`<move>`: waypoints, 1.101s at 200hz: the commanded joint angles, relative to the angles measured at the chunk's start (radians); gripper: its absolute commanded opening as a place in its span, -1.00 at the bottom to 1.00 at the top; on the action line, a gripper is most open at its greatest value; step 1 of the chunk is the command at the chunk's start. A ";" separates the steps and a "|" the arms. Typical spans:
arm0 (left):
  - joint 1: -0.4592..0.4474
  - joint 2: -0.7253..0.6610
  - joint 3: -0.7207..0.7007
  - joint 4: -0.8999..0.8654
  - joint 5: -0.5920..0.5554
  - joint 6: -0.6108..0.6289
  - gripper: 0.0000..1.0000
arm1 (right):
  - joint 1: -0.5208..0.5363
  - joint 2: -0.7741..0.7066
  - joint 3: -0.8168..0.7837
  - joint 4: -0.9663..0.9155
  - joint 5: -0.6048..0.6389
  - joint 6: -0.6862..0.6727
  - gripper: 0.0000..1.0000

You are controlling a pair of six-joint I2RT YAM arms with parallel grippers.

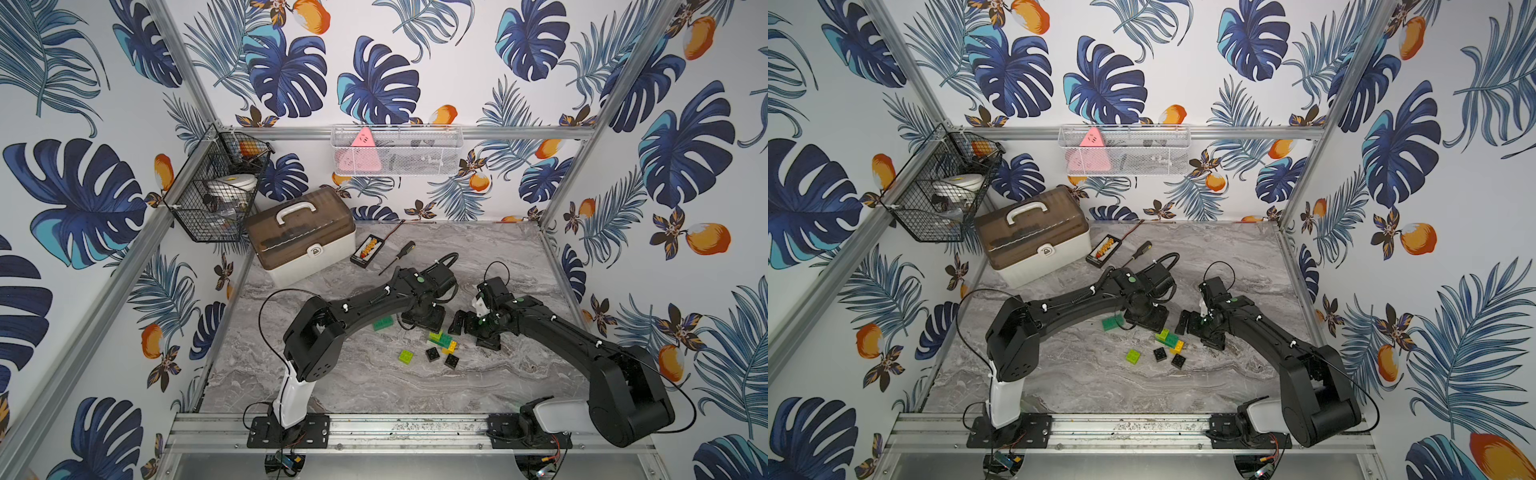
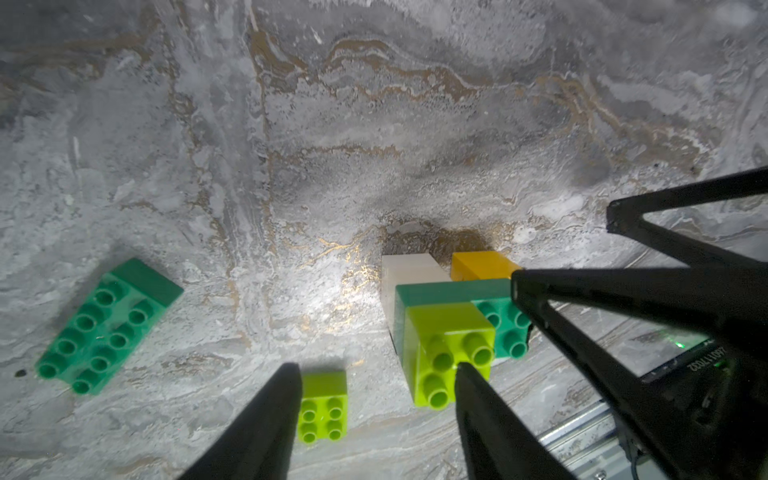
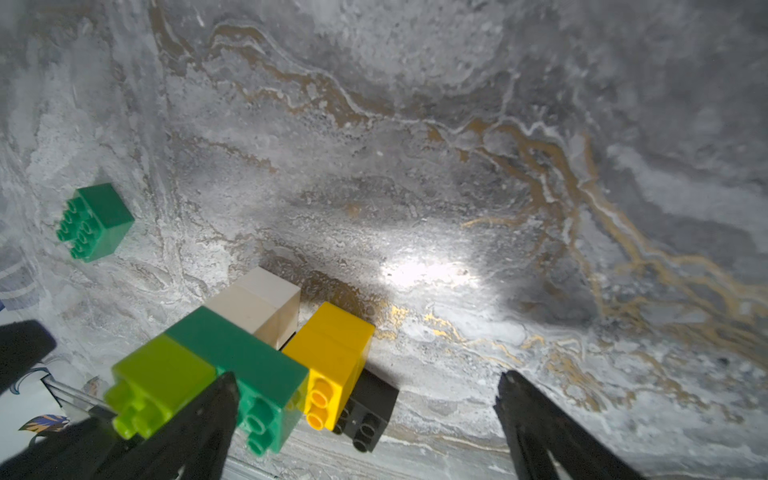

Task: Assemble a giraffe with lego
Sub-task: Assemble the lego brick with the lego brick, then pick up the lego brick from the center of the board.

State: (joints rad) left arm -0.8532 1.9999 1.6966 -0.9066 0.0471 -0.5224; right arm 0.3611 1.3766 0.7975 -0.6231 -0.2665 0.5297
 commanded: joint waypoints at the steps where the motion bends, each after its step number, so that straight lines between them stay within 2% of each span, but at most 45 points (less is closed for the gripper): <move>1: 0.007 -0.023 0.003 -0.013 -0.001 -0.006 0.29 | 0.019 0.005 0.022 -0.028 0.041 -0.022 0.99; 37: 0.025 -0.074 -0.026 0.008 -0.002 -0.025 0.29 | 0.027 -0.029 0.052 -0.069 0.077 -0.046 0.99; 68: 0.059 -0.128 -0.100 0.036 0.001 -0.043 0.29 | 0.037 -0.147 0.067 -0.194 0.111 -0.071 0.99; 101: 0.097 -0.171 -0.200 0.066 0.018 -0.054 0.29 | 0.136 -0.219 0.008 -0.253 0.108 0.004 0.98; 143: 0.108 -0.225 -0.290 0.084 0.016 -0.056 0.29 | 0.266 -0.174 -0.049 -0.183 0.124 0.115 0.95; 168: 0.113 -0.251 -0.320 0.080 0.014 -0.051 0.29 | 0.287 -0.116 -0.099 -0.082 0.118 0.166 0.90; 220: 0.129 -0.287 -0.352 0.061 0.008 -0.031 0.29 | 0.323 0.015 -0.088 0.029 0.154 0.200 0.69</move>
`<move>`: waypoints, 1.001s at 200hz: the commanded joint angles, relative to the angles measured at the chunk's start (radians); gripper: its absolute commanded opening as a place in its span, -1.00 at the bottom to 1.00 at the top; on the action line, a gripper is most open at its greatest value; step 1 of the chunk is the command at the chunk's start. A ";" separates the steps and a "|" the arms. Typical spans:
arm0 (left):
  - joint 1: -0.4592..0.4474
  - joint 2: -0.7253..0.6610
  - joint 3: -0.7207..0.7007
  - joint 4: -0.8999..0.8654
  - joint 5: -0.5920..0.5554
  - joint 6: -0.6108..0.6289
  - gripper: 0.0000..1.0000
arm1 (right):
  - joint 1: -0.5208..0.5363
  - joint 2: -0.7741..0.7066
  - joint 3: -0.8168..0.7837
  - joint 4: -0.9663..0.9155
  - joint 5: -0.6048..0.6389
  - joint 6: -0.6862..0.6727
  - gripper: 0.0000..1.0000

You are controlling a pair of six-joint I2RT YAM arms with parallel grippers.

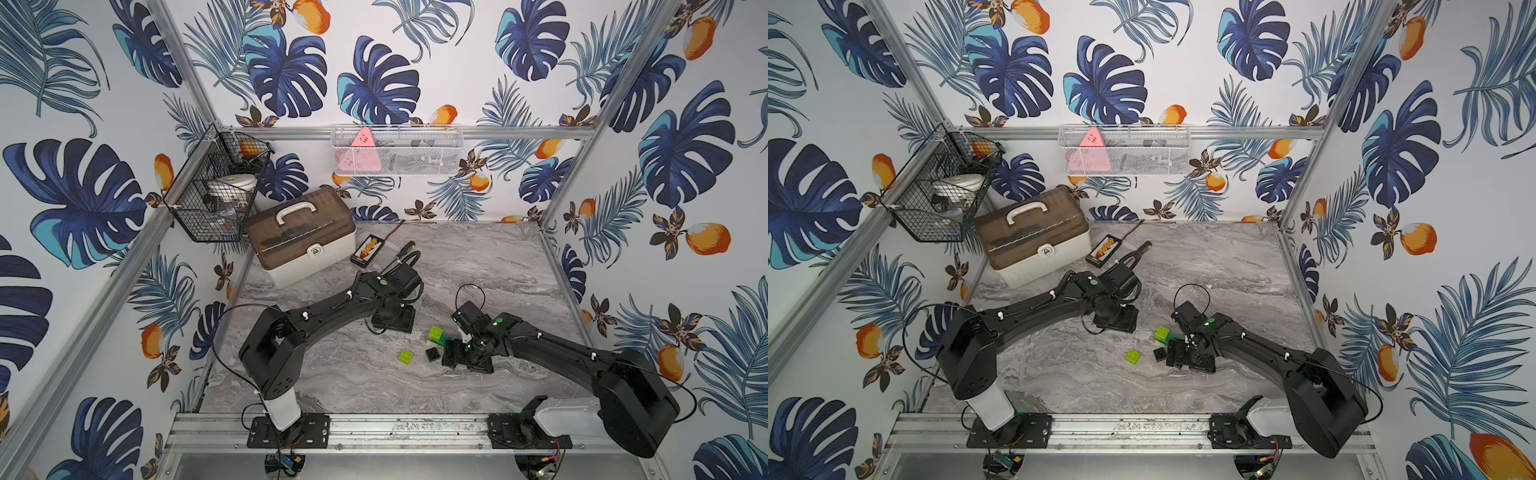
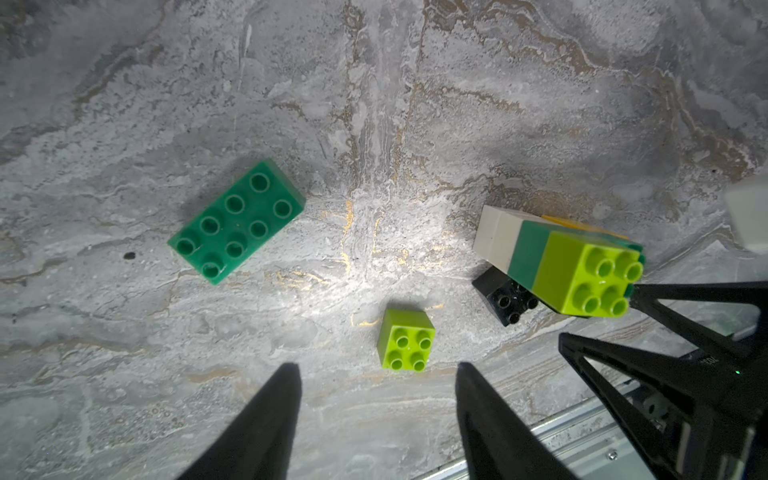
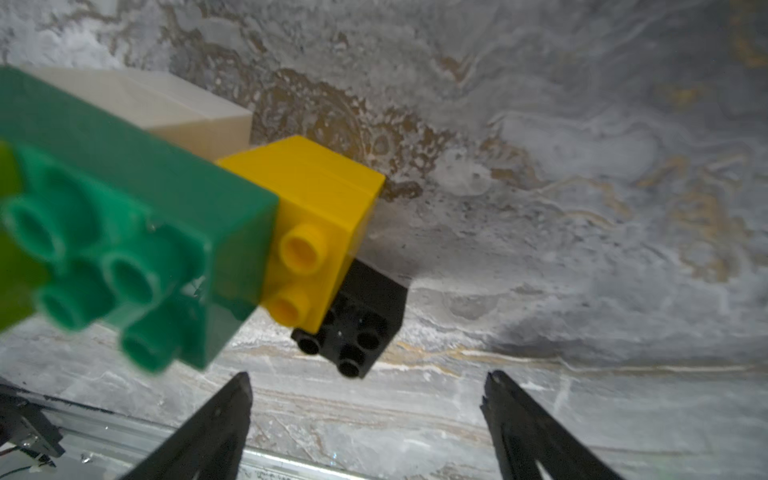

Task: Assemble a giraffe with lego
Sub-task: Pick up the lego brick from the center of the board.

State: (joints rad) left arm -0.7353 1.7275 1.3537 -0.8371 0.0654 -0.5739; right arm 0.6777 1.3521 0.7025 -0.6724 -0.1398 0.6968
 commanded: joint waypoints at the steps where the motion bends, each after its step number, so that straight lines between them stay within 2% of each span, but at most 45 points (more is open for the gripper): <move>1: 0.012 -0.015 -0.010 -0.009 -0.010 0.021 0.29 | 0.005 0.041 0.007 0.080 0.028 0.033 0.69; 32: 0.033 -0.019 -0.019 -0.010 -0.001 0.032 0.30 | 0.006 0.095 0.027 0.092 0.044 0.019 0.59; 121: 0.079 -0.019 -0.047 0.007 0.028 0.046 0.30 | 0.006 0.127 0.039 0.006 0.098 -0.016 0.08; 200: 0.090 -0.031 -0.056 0.010 0.028 0.049 0.29 | 0.005 0.066 0.031 -0.055 0.144 -0.011 -0.03</move>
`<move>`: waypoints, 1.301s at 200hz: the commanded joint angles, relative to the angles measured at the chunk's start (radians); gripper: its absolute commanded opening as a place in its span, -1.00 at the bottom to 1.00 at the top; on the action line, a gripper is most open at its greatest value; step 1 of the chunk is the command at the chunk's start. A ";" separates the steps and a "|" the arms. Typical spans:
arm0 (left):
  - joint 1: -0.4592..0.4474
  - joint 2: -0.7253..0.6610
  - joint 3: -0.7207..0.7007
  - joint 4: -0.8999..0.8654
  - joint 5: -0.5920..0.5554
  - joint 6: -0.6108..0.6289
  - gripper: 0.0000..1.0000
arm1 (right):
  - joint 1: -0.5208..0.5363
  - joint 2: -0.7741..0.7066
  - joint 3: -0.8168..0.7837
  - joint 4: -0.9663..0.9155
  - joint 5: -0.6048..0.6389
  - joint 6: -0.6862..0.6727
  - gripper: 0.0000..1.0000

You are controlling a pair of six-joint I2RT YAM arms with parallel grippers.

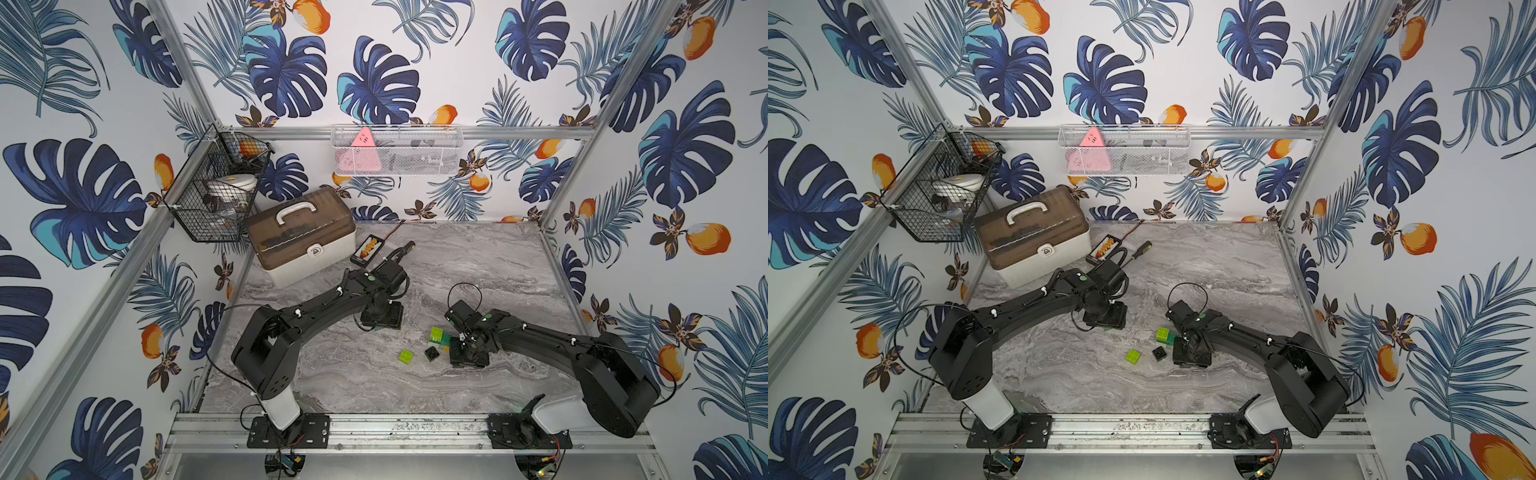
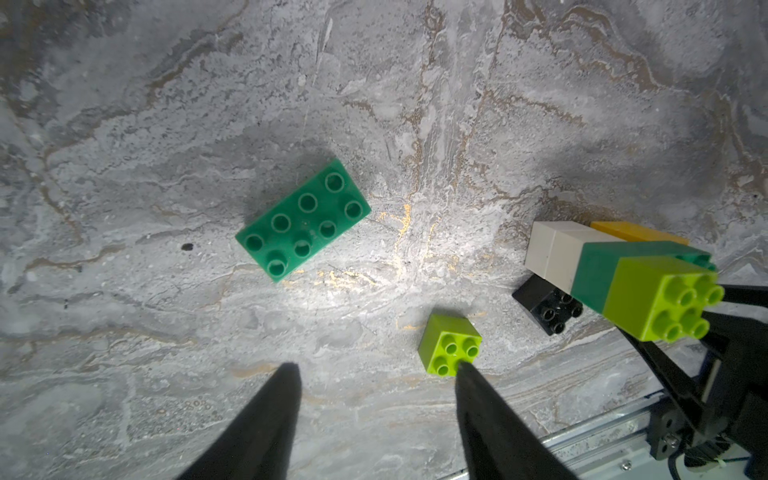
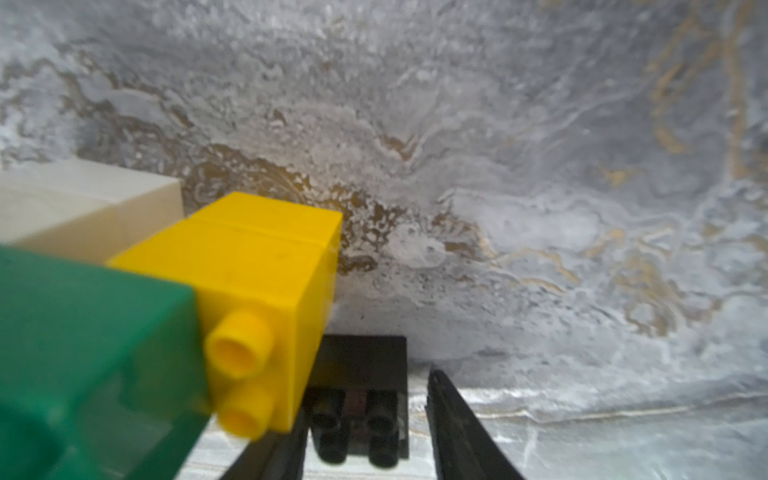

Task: Assemble a giraffe with lego
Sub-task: Pick up the lego brick from the center of the board, then assemble the lego brick with the lego brick.

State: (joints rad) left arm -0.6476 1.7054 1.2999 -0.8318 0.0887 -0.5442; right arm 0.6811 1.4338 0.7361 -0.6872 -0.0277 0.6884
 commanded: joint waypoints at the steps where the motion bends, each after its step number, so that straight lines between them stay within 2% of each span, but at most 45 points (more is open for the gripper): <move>1: 0.003 -0.009 -0.002 0.005 0.005 0.019 0.29 | 0.002 -0.018 -0.003 -0.040 0.031 -0.003 -0.03; 64: 0.003 -0.015 -0.017 0.010 0.011 0.016 0.29 | 0.002 -0.010 -0.015 -0.023 0.051 -0.011 -0.04; 148: 0.003 -0.023 -0.022 0.010 0.008 0.010 0.29 | 0.002 -0.044 0.004 -0.071 0.083 -0.016 -0.56; 177: 0.003 -0.029 -0.026 0.017 -0.005 0.006 0.30 | 0.021 -0.126 0.125 -0.214 0.131 -0.022 -0.61; 205: 0.005 -0.041 -0.047 0.043 -0.020 -0.015 0.30 | 0.031 -0.136 0.278 -0.341 0.147 -0.014 -0.62; 260: 0.011 -0.111 -0.105 0.080 -0.077 -0.005 0.30 | 0.038 0.028 0.509 -0.353 0.117 0.050 -0.62</move>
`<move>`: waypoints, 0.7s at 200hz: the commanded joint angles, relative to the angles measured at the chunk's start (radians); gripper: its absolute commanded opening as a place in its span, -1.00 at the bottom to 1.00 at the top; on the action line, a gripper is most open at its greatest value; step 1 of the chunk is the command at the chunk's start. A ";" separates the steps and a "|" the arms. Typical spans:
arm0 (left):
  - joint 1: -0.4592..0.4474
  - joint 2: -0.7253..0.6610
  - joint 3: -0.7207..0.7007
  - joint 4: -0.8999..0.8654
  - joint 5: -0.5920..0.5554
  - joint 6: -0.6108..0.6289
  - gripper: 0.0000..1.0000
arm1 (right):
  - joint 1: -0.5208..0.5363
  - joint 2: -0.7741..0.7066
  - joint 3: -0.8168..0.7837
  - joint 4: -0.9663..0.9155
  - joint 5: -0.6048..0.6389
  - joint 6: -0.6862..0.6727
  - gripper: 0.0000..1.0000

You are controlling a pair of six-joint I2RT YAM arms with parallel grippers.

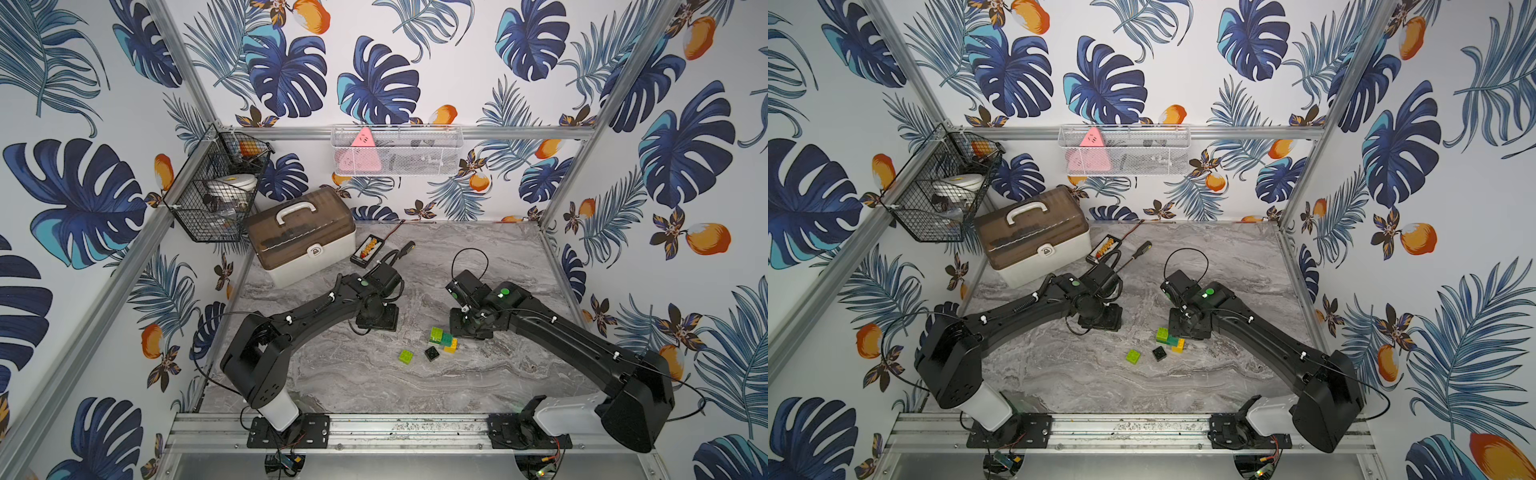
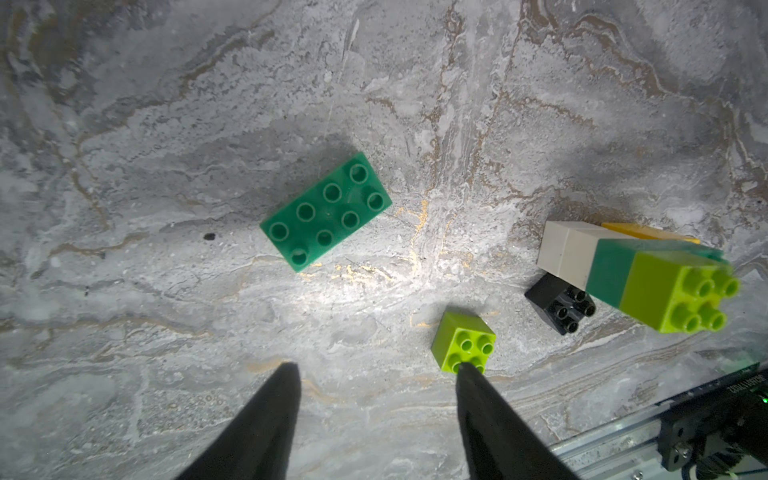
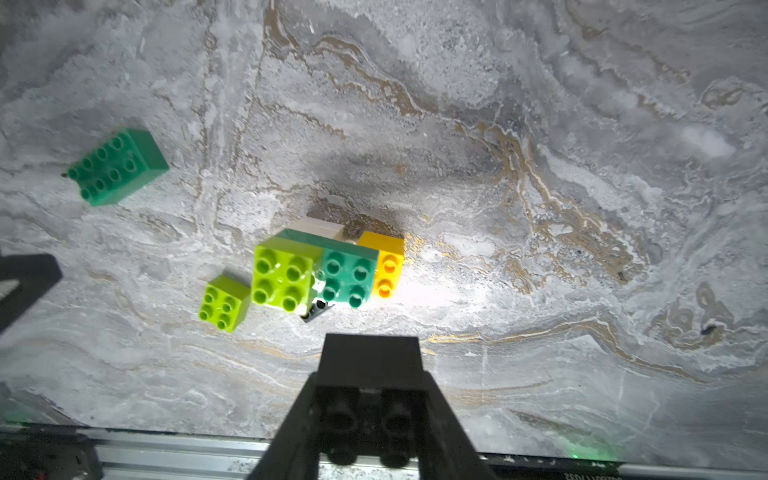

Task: Assemble a giraffe with lego
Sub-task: Assemble the lego brick with the lego brick.

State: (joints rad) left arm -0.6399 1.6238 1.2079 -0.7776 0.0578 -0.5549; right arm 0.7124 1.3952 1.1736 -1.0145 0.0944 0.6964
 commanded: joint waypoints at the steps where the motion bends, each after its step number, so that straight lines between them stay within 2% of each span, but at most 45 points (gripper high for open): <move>1: 0.003 -0.030 -0.014 0.026 -0.047 0.007 0.30 | 0.007 0.070 0.075 -0.025 -0.005 0.043 -0.62; 50: 0.004 -0.083 -0.046 0.026 -0.074 0.029 0.30 | 0.029 0.223 0.195 -0.017 -0.013 0.080 -0.62; 140: 0.008 -0.099 -0.050 0.029 -0.076 0.060 0.31 | 0.071 0.259 0.162 0.002 -0.011 0.153 -0.61</move>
State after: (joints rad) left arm -0.6388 1.5314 1.1515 -0.7517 -0.0044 -0.5213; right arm 0.7815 1.6527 1.3506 -1.0134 0.0841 0.8162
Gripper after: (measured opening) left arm 0.653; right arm 0.357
